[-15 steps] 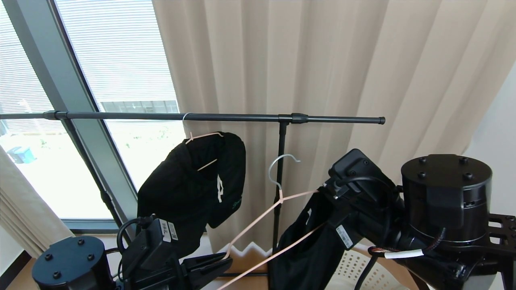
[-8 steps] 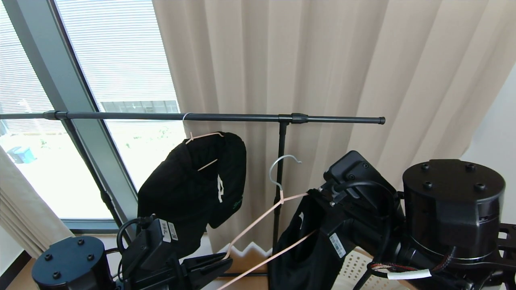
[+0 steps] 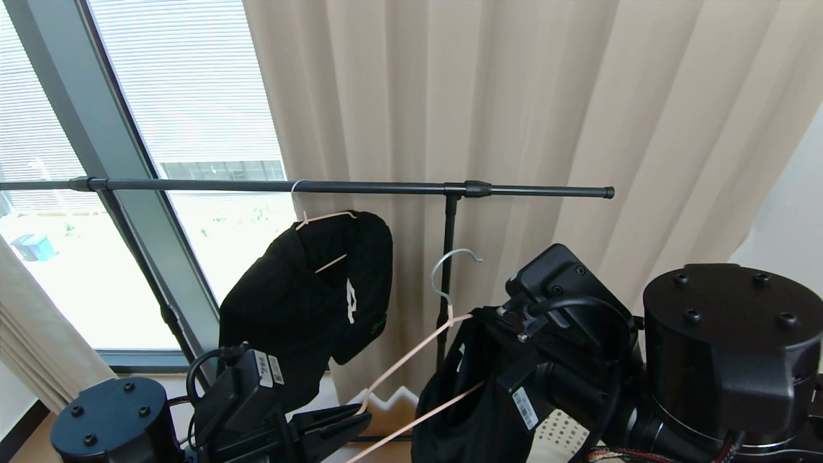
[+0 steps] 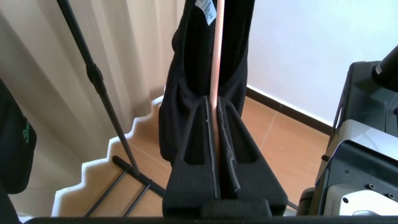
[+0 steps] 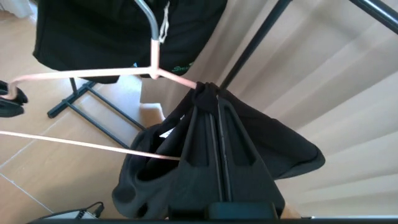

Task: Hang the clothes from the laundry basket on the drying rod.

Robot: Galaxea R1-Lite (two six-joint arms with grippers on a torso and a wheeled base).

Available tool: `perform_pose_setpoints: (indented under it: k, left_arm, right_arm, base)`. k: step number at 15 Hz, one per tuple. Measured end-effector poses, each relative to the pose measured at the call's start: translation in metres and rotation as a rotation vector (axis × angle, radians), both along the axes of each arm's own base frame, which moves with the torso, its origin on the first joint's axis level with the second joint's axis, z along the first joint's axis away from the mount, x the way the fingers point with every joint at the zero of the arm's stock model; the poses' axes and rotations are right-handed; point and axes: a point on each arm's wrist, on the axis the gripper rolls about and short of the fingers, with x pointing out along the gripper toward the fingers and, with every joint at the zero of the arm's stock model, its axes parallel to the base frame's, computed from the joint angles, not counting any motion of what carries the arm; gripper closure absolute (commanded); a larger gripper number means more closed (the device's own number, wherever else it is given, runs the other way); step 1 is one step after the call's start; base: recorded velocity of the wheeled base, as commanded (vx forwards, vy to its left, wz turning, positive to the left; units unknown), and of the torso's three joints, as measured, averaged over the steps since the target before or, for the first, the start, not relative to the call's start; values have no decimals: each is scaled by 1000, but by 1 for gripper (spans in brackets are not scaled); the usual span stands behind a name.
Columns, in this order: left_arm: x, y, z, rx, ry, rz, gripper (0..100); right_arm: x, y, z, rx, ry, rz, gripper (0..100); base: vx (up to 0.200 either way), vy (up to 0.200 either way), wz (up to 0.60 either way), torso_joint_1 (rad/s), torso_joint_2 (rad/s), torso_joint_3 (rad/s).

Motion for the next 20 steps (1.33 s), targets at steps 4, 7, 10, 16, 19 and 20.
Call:
perform_pose_setpoints:
  k: [4, 7, 10, 16, 19, 20]
  left_arm:
    - [0, 0, 0, 0, -3, -3, 100]
    - [-1, -1, 0, 0, -4, -7, 100]
    - [-1, -1, 1, 0, -5, -9, 100]
    - [-4, 1, 9, -26, -37, -9, 100]
    - [-8, 1, 15, -43, -61, -19, 100]
    - [-8, 1, 16, -46, -66, -21, 100]
  right_arm:
    - [-4, 3, 2, 20, 3, 15, 100]
    - [-9, 8, 5, 64, 12, 29, 100]
    - [-10, 10, 8, 84, 15, 30, 100]
    - [-6, 11, 12, 102, 10, 17, 100]
    - [-4, 11, 11, 105, 12, 9, 100]
    - [-4, 11, 11, 105, 12, 8, 100]
  base:
    - [0, 0, 0, 0, 0, 0]
    - [0, 0, 0, 0, 0, 0]
    - [0, 0, 0, 0, 0, 0]
    - [0, 0, 0, 0, 0, 0]
    - [0, 0, 0, 0, 0, 0]
    - [0, 0, 0, 0, 0, 0]
